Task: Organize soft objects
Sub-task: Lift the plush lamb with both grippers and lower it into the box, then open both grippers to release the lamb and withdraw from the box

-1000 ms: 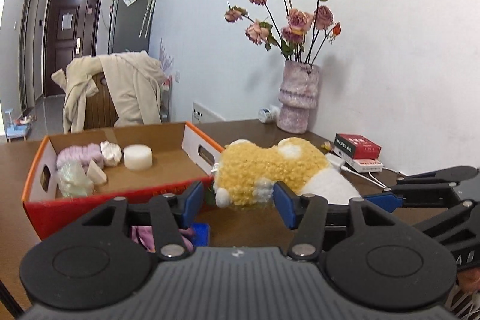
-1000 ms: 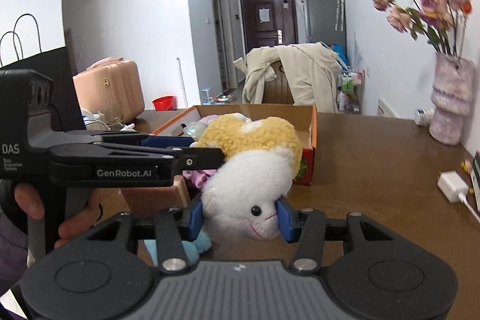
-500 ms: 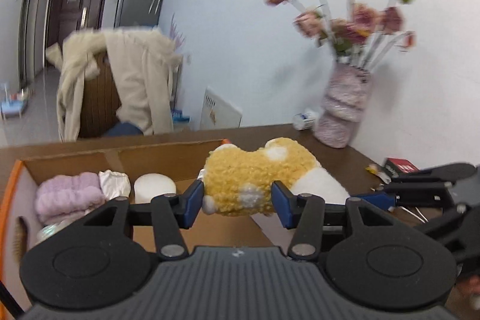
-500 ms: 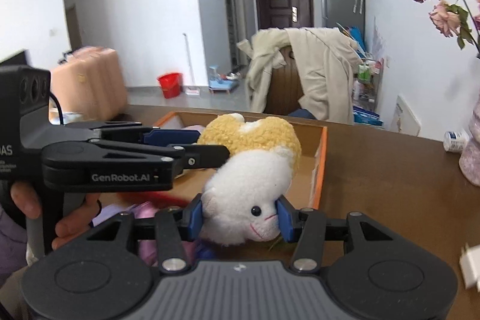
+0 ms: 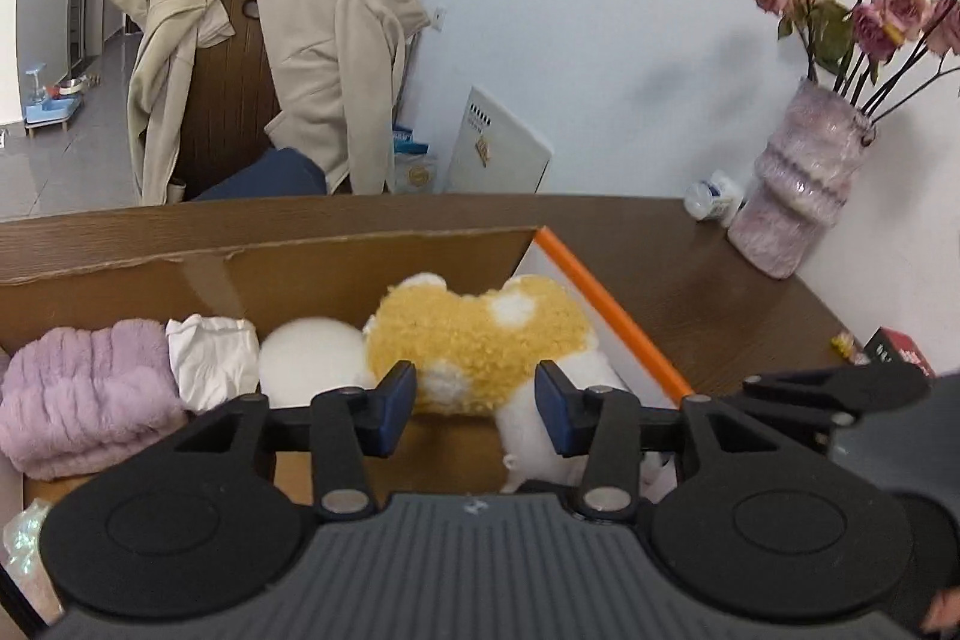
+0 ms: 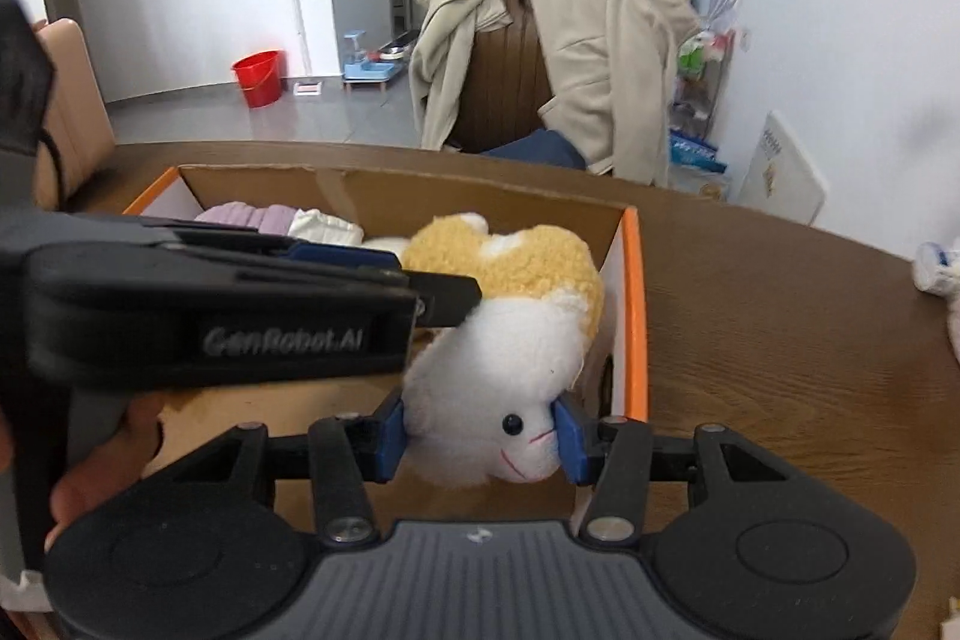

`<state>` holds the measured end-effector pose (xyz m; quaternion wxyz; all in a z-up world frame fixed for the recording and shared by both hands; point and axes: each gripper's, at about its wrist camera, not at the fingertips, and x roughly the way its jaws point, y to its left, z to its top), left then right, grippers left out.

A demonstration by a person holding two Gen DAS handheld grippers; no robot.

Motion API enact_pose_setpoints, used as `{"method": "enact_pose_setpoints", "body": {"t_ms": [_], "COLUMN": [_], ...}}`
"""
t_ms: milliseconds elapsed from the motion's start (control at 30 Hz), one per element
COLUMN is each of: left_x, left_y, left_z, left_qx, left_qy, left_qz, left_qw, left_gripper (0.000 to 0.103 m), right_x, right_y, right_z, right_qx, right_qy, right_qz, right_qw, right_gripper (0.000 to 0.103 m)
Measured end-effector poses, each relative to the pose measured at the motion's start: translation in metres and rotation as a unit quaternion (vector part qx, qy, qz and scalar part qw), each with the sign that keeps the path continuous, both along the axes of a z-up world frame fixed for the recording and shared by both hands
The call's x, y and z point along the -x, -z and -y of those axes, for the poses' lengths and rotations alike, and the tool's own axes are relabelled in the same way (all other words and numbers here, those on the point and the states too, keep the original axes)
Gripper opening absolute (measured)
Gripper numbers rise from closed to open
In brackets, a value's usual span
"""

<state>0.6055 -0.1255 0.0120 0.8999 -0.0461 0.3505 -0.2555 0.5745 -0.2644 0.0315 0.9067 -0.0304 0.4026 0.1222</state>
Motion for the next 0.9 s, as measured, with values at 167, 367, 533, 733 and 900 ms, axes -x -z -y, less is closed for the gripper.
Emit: {"method": "enact_pose_setpoints", "body": {"t_ms": [167, 367, 533, 733, 900], "left_x": [0.004, 0.026, 0.057, 0.117, 0.180], "left_y": [-0.006, -0.032, -0.068, -0.115, -0.142], "left_z": [-0.004, -0.011, -0.031, -0.060, -0.088], "left_qx": [0.011, -0.004, -0.020, -0.040, -0.045], "left_qy": [-0.004, -0.012, -0.024, -0.035, -0.060], "left_qz": [0.017, 0.058, 0.094, 0.141, 0.173], "left_qw": [0.9998, 0.9982, 0.9951, 0.9886, 0.9820], "left_gripper": [0.056, 0.066, 0.072, 0.078, 0.083], "right_x": [-0.012, -0.004, 0.017, 0.063, 0.112], "right_y": [0.003, -0.005, -0.037, -0.086, -0.121], "right_z": [0.007, 0.006, 0.015, 0.020, 0.020], "right_qx": [-0.031, -0.036, -0.040, -0.036, -0.029], "right_qy": [-0.007, -0.006, 0.010, 0.008, 0.013], "right_qz": [-0.014, -0.004, 0.033, 0.077, 0.114], "right_qw": [0.999, 0.999, 0.999, 0.996, 0.993], "right_gripper": [0.057, 0.066, 0.068, 0.074, 0.081]}}
